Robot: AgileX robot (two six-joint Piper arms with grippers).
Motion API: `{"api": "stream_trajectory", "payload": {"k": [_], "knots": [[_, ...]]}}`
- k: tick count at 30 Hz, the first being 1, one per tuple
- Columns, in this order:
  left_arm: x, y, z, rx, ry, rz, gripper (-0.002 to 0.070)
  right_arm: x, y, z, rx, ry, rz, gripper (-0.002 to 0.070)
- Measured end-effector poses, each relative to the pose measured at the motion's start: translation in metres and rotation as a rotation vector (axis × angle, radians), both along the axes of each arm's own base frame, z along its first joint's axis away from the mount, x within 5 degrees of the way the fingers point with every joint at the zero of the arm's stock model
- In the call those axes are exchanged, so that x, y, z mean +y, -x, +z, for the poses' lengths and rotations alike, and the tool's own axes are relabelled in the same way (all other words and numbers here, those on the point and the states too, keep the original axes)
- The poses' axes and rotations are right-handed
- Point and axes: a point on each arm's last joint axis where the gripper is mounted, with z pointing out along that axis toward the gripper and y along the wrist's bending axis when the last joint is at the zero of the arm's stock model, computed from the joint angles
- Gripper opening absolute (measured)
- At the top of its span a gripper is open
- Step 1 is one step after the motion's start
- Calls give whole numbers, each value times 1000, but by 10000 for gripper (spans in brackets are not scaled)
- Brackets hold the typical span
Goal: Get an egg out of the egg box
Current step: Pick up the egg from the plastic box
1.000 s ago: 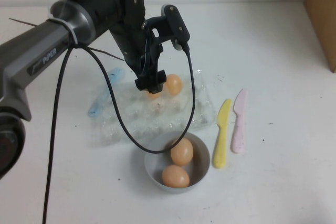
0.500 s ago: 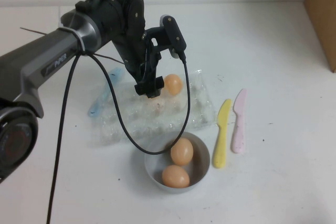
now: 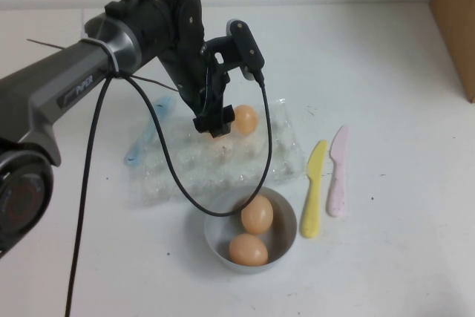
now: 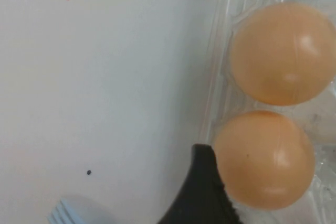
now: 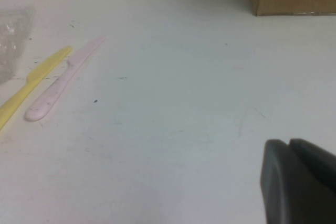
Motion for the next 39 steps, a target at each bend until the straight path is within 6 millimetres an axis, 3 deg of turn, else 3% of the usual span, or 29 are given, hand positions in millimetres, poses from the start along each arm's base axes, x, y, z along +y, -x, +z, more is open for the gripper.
{"api": "stream_trajectory", "payload": {"k": [5, 17, 24, 29, 39], "knots": [[-3, -1, -10, 30, 11, 1, 455, 0, 0, 0, 0, 0, 0, -18], [-2, -4, -16, 30, -3, -1, 435, 0, 0, 0, 0, 0, 0, -18], [0, -5, -17, 25, -21, -3, 319, 0, 0, 0, 0, 0, 0, -18], [0, -5, -17, 25, -21, -3, 315, 0, 0, 0, 0, 0, 0, -18], [4, 1, 12, -29, -1, -4, 314, 0, 0, 0, 0, 0, 0, -18]]}}
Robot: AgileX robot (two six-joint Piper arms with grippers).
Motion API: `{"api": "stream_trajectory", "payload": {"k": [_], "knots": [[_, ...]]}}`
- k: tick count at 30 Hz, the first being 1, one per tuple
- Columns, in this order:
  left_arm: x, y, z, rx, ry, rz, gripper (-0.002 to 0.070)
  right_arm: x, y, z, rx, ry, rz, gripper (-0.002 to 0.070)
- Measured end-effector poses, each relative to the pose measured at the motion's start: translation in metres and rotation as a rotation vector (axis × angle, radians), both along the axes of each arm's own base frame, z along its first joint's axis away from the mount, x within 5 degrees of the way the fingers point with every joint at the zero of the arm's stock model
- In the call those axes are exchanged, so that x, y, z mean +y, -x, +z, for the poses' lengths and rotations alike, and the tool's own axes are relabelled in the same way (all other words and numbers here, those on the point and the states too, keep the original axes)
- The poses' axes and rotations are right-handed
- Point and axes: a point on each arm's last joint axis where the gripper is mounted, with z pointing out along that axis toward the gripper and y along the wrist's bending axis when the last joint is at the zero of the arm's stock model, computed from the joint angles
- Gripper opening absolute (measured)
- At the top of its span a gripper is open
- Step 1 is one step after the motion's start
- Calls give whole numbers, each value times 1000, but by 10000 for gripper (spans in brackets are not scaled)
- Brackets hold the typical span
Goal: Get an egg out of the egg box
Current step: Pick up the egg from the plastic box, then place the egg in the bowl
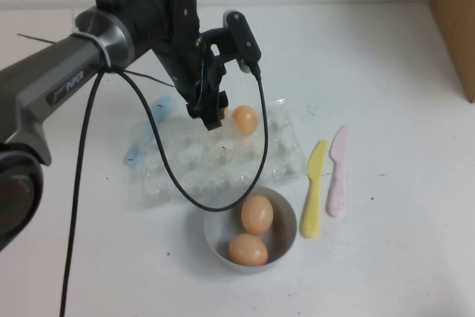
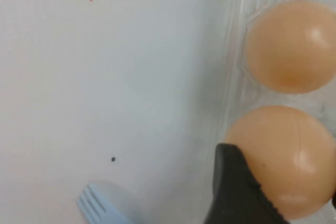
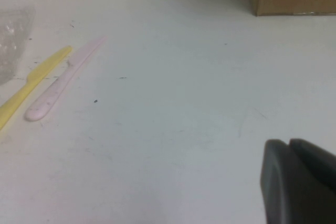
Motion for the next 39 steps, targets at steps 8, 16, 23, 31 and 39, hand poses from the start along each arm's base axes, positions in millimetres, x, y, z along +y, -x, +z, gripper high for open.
{"api": "stream_trajectory", "payload": {"k": [8, 16, 23, 31, 39], "knots": [[-2, 10, 20, -26, -18, -7, 314, 0, 0, 0, 0, 0, 0, -18], [-29, 68, 72, 11, -14, -57, 312, 0, 0, 0, 0, 0, 0, -18], [-45, 115, 94, 44, 26, -39, 309, 0, 0, 0, 0, 0, 0, -18], [-21, 144, 45, 151, -94, -27, 309, 0, 0, 0, 0, 0, 0, -18], [-16, 159, 9, 158, 16, -17, 307, 0, 0, 0, 0, 0, 0, -18]]}}
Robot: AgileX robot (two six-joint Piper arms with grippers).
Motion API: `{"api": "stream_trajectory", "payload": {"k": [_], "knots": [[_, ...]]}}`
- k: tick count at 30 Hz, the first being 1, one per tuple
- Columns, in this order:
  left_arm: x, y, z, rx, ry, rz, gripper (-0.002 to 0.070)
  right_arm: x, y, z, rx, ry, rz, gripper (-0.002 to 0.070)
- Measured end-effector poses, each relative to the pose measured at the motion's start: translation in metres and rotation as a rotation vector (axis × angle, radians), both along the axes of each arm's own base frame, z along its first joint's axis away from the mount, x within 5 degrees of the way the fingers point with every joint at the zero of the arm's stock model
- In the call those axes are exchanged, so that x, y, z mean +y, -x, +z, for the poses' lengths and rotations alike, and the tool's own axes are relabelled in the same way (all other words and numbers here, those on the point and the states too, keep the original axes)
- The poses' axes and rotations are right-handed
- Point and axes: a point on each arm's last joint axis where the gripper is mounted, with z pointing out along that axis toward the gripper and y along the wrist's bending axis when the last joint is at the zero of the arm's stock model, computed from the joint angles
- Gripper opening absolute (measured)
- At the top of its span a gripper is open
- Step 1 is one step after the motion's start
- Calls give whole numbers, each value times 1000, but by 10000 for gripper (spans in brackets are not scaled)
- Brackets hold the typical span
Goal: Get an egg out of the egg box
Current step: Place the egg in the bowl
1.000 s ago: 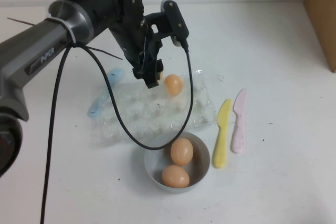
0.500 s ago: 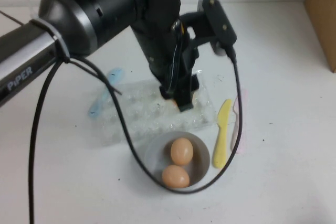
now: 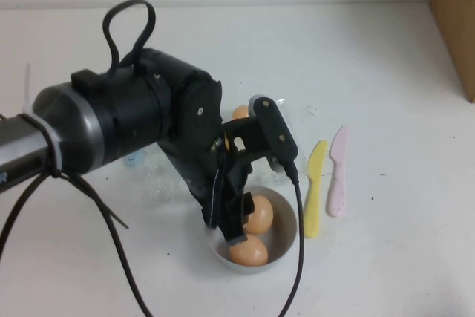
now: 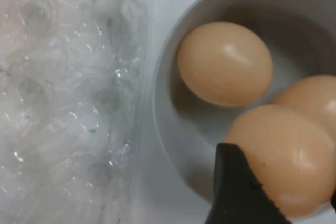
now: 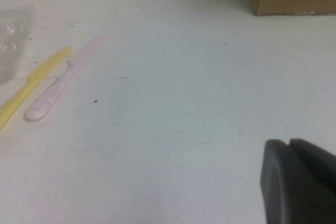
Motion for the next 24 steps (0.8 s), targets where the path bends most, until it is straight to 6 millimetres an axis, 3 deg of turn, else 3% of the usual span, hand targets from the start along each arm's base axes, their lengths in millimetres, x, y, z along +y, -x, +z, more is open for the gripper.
{"api": "stream_trajectory", "payload": {"k": [11, 17, 24], "knots": [[-5, -6, -2, -79, 68, 3, 308, 0, 0, 0, 0, 0, 0, -18], [-3, -4, -7, -44, 33, 3, 394, 0, 0, 0, 0, 0, 0, -18], [-3, -4, -7, -40, 32, 12, 440, 0, 0, 0, 0, 0, 0, -18]]}}
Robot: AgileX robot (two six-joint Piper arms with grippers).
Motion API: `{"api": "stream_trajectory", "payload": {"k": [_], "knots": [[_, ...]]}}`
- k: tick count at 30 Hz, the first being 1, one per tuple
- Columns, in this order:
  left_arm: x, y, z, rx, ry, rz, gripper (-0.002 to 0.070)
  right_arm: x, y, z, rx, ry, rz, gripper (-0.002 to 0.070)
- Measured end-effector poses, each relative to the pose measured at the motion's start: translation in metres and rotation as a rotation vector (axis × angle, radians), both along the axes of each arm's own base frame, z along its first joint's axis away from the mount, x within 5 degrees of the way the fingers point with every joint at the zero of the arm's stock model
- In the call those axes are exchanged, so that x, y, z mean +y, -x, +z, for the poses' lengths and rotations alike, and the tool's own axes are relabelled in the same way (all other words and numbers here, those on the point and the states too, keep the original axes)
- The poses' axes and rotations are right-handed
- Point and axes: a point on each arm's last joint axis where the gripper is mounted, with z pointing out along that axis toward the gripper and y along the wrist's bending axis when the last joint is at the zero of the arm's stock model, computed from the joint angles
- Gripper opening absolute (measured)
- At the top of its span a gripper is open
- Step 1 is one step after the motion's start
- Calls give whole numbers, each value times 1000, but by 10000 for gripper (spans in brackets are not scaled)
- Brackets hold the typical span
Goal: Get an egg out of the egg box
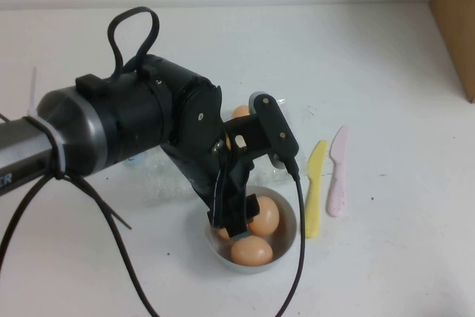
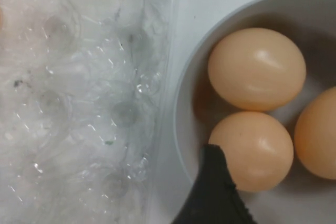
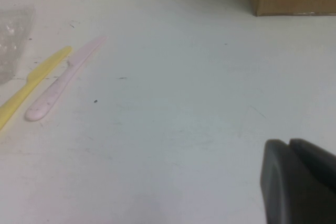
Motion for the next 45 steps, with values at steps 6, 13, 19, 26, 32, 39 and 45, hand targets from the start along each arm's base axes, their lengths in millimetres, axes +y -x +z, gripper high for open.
{"api": "stream_trajectory", "payload": {"k": [6, 13, 19, 26, 32, 39, 45], "knots": [[5, 2, 13, -45, 8, 11, 447, 0, 0, 0, 0, 0, 0, -18], [26, 24, 49, -196, 191, 85, 176, 0, 0, 0, 0, 0, 0, -18], [62, 66, 47, -278, 346, 146, 14, 0, 0, 0, 0, 0, 0, -18], [95, 107, 50, -231, 478, 265, -1, 0, 0, 0, 0, 0, 0, -18], [116, 133, 75, -266, 565, 270, -1, 0, 0, 0, 0, 0, 0, -18], [123, 141, 84, -295, 610, 267, -1, 0, 0, 0, 0, 0, 0, -18], [123, 141, 84, -290, 603, 267, -2, 0, 0, 0, 0, 0, 0, -18]]}}
